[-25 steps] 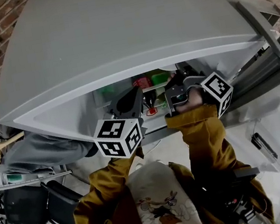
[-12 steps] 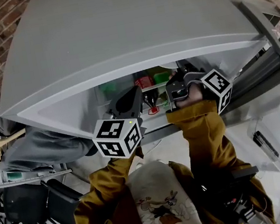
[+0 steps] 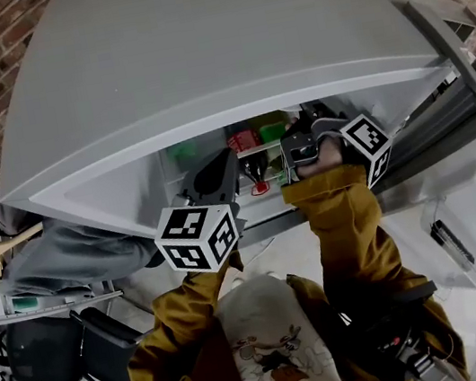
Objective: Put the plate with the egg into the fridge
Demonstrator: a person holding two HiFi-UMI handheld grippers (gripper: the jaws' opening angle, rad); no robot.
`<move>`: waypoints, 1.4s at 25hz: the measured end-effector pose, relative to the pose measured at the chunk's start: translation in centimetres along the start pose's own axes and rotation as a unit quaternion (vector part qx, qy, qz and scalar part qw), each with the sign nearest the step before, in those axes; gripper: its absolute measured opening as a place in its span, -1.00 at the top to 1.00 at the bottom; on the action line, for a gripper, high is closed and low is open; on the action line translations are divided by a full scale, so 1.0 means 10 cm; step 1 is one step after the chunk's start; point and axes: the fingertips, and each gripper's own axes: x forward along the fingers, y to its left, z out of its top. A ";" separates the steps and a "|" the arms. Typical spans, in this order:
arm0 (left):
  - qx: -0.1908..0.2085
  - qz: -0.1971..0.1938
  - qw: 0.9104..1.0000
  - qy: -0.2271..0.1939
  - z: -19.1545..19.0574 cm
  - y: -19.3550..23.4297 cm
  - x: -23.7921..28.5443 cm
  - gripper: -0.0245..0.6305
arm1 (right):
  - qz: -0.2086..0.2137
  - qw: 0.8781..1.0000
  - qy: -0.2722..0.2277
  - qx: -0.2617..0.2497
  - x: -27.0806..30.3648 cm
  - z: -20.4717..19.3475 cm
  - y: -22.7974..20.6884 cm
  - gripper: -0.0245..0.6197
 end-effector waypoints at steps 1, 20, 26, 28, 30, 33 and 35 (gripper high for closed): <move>0.000 0.000 1.000 0.001 0.00 0.00 0.00 0.90 | 0.002 1.000 -0.001 -0.001 0.00 0.00 0.01 0.87; -0.001 -0.011 1.000 0.004 -0.02 -0.04 -0.01 0.90 | -0.002 1.000 0.000 -0.010 -0.15 -0.09 -0.01 0.80; 0.001 -0.012 1.000 0.005 -0.03 -0.06 -0.02 0.90 | -0.002 1.000 -0.002 -0.007 -0.13 -0.07 0.01 0.88; 0.002 -0.012 1.000 0.004 -0.02 -0.06 -0.03 0.90 | -0.001 1.000 -0.003 -0.003 -0.11 -0.06 0.01 0.88; 0.003 -0.011 1.000 0.004 -0.02 -0.05 -0.04 0.90 | -0.002 1.000 -0.004 -0.001 -0.10 -0.06 0.00 0.88; 0.003 -0.007 1.000 0.005 -0.02 -0.03 -0.08 0.90 | -0.004 1.000 -0.005 0.001 -0.07 -0.06 -0.01 0.88; 0.003 -0.004 1.000 0.004 -0.01 -0.01 -0.10 0.90 | -0.005 1.000 -0.004 0.001 -0.05 -0.07 -0.01 0.88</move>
